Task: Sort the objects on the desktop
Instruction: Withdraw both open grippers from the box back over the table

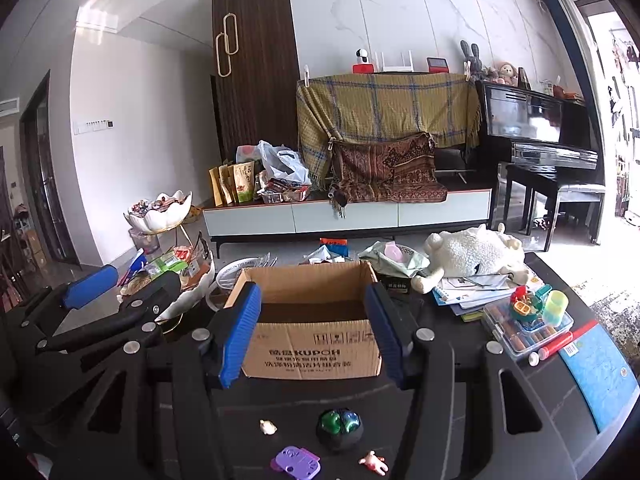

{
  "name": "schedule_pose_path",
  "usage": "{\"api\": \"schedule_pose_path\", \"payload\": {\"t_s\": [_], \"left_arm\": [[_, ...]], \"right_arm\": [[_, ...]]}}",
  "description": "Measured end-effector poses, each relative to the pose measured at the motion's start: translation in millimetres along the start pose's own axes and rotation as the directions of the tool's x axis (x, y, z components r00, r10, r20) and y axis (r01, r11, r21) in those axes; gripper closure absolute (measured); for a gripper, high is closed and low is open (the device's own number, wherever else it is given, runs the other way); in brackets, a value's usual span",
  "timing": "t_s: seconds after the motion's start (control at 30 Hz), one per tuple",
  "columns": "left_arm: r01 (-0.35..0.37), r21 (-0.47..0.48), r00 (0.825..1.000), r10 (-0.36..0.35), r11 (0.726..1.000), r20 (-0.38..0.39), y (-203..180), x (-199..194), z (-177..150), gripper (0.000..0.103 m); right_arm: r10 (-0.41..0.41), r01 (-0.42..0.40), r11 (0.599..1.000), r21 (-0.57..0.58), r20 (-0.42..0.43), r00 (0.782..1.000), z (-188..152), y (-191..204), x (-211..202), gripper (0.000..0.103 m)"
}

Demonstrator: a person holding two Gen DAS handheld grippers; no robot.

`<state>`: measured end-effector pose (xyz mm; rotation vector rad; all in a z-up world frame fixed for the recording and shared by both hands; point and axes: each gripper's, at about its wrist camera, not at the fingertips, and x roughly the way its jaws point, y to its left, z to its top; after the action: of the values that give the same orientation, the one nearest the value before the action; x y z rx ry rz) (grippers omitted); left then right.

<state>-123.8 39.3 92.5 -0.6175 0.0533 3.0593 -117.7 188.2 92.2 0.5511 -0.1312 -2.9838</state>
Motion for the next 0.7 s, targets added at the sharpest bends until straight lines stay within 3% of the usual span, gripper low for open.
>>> {"api": "schedule_pose_path", "payload": {"t_s": [0.7], "left_arm": [[0.007, -0.010, 1.000, -0.007, 1.000, 0.025, 5.7, -57.8, -17.4, 0.037]], "right_arm": [[-0.010, 0.011, 0.999, -0.037, 0.033, 0.999, -15.2, 11.5, -57.2, 0.051]]}}
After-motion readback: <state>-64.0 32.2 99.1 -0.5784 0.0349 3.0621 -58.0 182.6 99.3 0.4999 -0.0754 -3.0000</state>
